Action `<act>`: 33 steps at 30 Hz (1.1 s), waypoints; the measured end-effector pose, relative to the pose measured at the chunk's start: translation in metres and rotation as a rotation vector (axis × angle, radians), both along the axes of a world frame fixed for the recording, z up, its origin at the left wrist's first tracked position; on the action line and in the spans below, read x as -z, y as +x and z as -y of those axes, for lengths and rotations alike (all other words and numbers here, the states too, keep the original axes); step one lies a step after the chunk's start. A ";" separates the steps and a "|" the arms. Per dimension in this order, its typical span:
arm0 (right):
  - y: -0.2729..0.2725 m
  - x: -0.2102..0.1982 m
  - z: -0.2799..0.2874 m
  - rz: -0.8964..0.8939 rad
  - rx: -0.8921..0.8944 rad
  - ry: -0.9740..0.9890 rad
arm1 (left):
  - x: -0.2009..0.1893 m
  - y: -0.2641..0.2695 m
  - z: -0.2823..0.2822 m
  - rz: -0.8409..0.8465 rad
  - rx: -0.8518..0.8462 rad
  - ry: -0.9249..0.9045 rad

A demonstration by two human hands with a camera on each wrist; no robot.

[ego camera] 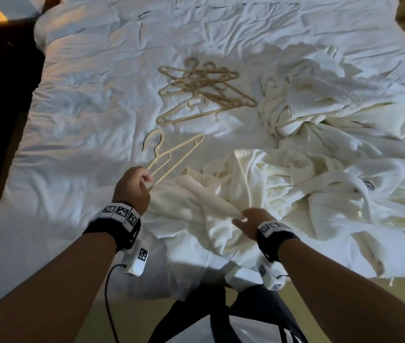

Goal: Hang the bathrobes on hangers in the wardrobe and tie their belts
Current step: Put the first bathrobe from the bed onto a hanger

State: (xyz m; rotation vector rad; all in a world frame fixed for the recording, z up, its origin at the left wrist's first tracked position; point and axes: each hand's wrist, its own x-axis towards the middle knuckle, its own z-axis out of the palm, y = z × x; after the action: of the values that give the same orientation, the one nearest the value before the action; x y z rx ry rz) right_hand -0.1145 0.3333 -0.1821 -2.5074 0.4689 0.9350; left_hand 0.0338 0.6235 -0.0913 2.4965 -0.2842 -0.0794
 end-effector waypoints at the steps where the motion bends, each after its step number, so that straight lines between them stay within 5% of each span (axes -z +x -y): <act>1: -0.016 -0.001 0.014 -0.032 0.033 -0.012 | -0.001 0.003 0.007 0.012 0.008 -0.007; 9: -0.105 -0.012 0.067 -0.116 0.256 -0.108 | -0.011 0.018 0.105 -0.057 0.162 0.003; 11: -0.099 -0.019 0.064 -0.002 0.372 -0.111 | -0.015 0.018 0.128 -0.047 0.263 0.037; 14: -0.082 -0.035 0.061 0.412 0.471 -0.262 | -0.023 0.014 0.160 -0.040 0.492 0.102; 16: -0.068 -0.050 0.063 0.526 0.420 -0.322 | -0.027 0.009 0.179 -0.072 0.645 0.118; 21: -0.051 -0.059 0.090 0.328 0.214 -0.206 | -0.019 0.002 0.228 -0.137 0.770 0.046; 24: -0.058 -0.051 0.107 0.307 0.525 -0.034 | -0.001 -0.005 0.245 0.125 0.759 0.063; 26: -0.065 -0.042 0.116 0.364 0.756 -0.004 | 0.018 -0.009 0.246 0.123 0.604 0.122; 28: -0.068 -0.035 0.118 0.376 0.987 0.121 | 0.036 -0.017 0.237 -0.039 0.493 0.262; 30: -0.060 -0.031 0.114 0.435 1.233 0.384 | 0.054 -0.029 0.219 -0.261 0.565 0.583; 33: -0.048 -0.027 0.102 0.459 1.322 0.575 | 0.073 -0.055 0.181 -0.456 0.717 0.891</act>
State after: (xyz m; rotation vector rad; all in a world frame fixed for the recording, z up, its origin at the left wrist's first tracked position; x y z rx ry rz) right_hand -0.1624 0.2316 -0.1547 -1.3074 1.2211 -0.0585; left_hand -0.0211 0.4426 -0.1648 2.9429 -1.1210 -1.2873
